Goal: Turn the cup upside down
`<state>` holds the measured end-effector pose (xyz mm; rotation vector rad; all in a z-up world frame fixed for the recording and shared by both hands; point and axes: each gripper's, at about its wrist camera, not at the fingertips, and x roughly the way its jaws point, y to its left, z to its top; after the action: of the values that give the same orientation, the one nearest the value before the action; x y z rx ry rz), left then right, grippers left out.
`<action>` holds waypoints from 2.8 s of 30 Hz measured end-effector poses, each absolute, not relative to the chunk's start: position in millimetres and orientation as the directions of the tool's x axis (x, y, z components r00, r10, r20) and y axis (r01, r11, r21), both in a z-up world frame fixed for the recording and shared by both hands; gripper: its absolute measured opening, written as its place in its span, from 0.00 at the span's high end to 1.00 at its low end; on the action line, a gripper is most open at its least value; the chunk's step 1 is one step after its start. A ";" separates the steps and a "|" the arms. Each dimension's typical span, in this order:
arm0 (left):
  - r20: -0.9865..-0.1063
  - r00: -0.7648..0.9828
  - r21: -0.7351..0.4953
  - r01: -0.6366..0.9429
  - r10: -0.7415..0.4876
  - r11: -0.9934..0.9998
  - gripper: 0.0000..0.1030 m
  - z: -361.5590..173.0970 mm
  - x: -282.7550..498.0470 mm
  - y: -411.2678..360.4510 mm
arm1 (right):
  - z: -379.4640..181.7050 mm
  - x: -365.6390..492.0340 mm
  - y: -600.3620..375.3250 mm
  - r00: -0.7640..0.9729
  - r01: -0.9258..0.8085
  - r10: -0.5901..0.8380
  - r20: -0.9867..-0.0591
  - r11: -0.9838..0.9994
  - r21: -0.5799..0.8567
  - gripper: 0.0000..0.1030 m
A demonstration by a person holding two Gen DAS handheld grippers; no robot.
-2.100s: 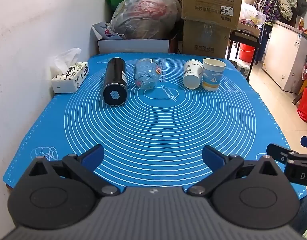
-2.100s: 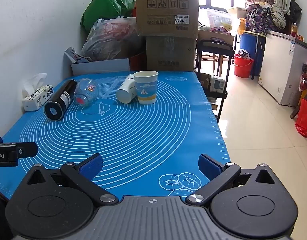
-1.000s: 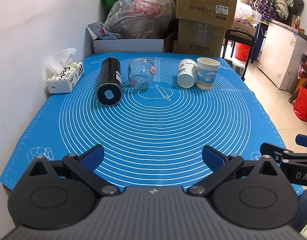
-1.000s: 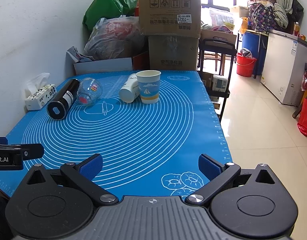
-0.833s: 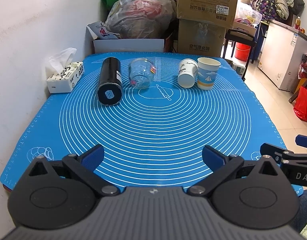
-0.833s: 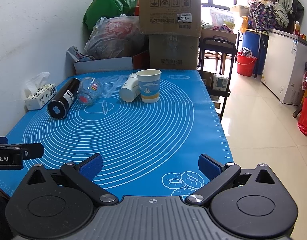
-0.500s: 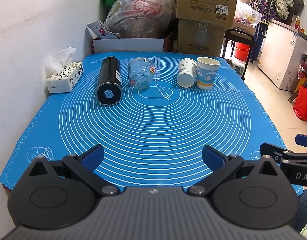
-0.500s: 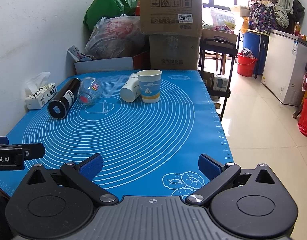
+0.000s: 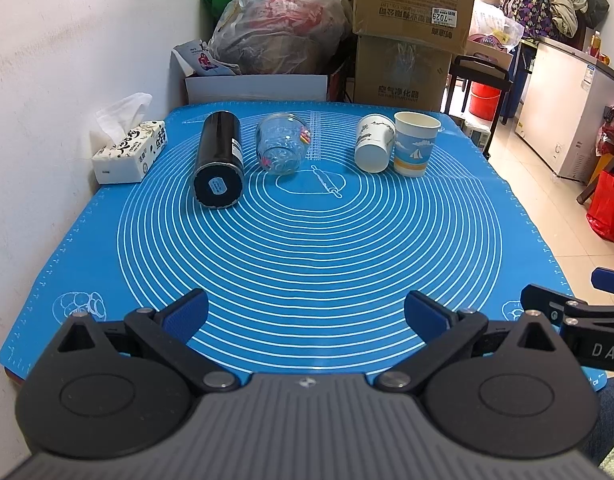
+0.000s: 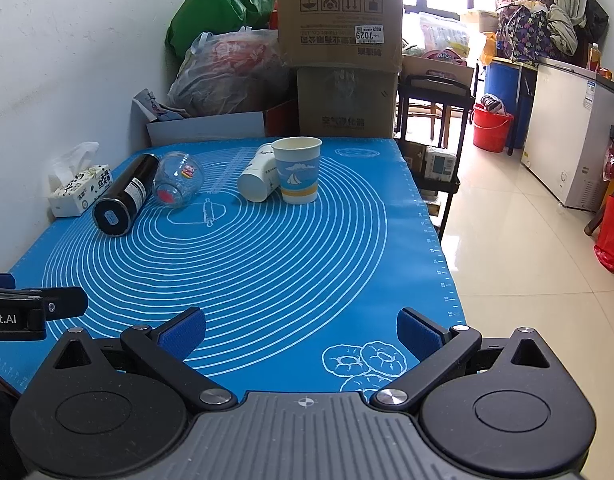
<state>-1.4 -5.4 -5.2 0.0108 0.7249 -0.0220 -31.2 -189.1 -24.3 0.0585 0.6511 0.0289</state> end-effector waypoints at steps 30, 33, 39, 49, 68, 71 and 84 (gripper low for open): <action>-0.688 0.726 -0.001 0.023 -0.017 1.000 0.00 -11.9 9.8 -7.6 | -29.6 -26.0 -196.6 0.796 -0.001 0.033 -0.605 0.999 0.053 0.00; -0.693 0.720 -0.002 0.020 -0.015 1.000 0.00 -14.7 13.5 -8.3 | -29.5 -23.8 -198.3 0.795 0.004 0.030 -0.606 0.998 0.055 0.00; -0.689 0.725 0.008 0.002 0.004 1.000 0.00 -19.0 28.6 -9.4 | -29.9 -14.7 -204.9 0.797 0.017 0.018 -0.604 0.998 0.052 0.00; -0.640 0.768 0.023 0.020 0.000 1.000 0.00 -21.0 89.4 -23.0 | -31.0 22.9 -223.6 0.813 0.057 -0.018 -0.582 0.997 0.048 0.00; -0.533 0.844 0.163 0.177 -0.064 0.971 0.01 -59.7 250.6 -84.1 | -55.5 100.5 -262.6 0.791 0.123 -0.061 -0.609 0.991 0.061 0.00; -0.525 0.848 0.167 0.188 -0.075 0.968 0.01 -64.2 261.4 -87.5 | -59.9 105.9 -264.8 0.789 0.126 -0.064 -0.611 0.990 0.058 0.00; -0.569 0.816 0.159 0.228 -0.100 0.960 0.41 -83.0 289.3 -93.8 | -70.5 112.6 -272.0 0.783 0.130 -0.049 -0.620 0.988 0.086 0.00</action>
<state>289.3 -93.8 -83.0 0.2254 0.5912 -0.1766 112.6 -272.0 -70.5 0.1260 0.6644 -0.0967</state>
